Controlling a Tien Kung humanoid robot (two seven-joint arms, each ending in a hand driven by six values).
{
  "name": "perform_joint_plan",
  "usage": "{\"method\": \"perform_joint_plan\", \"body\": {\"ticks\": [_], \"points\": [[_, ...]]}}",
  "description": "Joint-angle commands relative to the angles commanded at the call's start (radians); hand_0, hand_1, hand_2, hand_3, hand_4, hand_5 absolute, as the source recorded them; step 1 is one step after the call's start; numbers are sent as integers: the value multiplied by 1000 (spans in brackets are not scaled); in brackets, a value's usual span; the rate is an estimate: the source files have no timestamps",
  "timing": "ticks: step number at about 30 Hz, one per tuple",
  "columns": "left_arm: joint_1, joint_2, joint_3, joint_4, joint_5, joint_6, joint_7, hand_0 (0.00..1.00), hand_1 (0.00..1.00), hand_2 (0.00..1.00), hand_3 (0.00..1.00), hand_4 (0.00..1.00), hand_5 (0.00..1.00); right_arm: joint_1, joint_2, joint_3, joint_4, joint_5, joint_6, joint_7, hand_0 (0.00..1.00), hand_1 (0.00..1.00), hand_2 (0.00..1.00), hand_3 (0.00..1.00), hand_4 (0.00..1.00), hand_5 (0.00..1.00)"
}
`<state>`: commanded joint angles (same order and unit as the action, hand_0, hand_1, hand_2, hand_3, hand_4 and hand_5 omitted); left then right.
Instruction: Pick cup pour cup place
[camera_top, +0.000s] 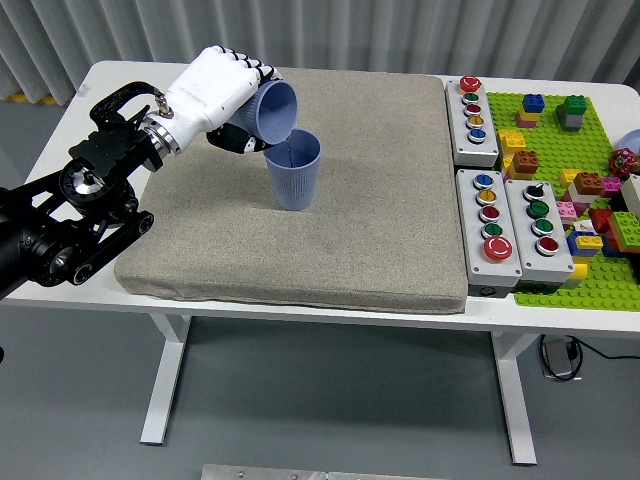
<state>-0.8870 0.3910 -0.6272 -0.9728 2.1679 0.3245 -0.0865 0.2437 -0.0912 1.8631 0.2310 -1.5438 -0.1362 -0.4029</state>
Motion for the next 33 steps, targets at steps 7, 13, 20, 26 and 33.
{"method": "perform_joint_plan", "body": {"ticks": [7,13,20,26,33], "points": [[-18,14,34,-5,6,6,4,444,478,561,525,807,260,-3,0,-1,0,1,-1,0,695,676,610,612,2,322],[-18,16,36,-4,7,8,6,444,478,560,524,806,260,-8,1,1,0,-3,1,0,695,675,610,612,2,323],[-22,19,46,-1,16,17,12,443,478,559,522,804,258,-9,2,3,1,-6,1,-1,695,676,611,612,2,322],[-34,22,59,0,25,20,15,442,476,557,522,803,258,-7,1,1,0,-2,1,0,695,675,611,612,2,323],[-45,26,67,-2,30,24,19,441,476,556,522,801,255,-7,1,0,1,-2,1,-1,695,676,611,611,2,323]]}}
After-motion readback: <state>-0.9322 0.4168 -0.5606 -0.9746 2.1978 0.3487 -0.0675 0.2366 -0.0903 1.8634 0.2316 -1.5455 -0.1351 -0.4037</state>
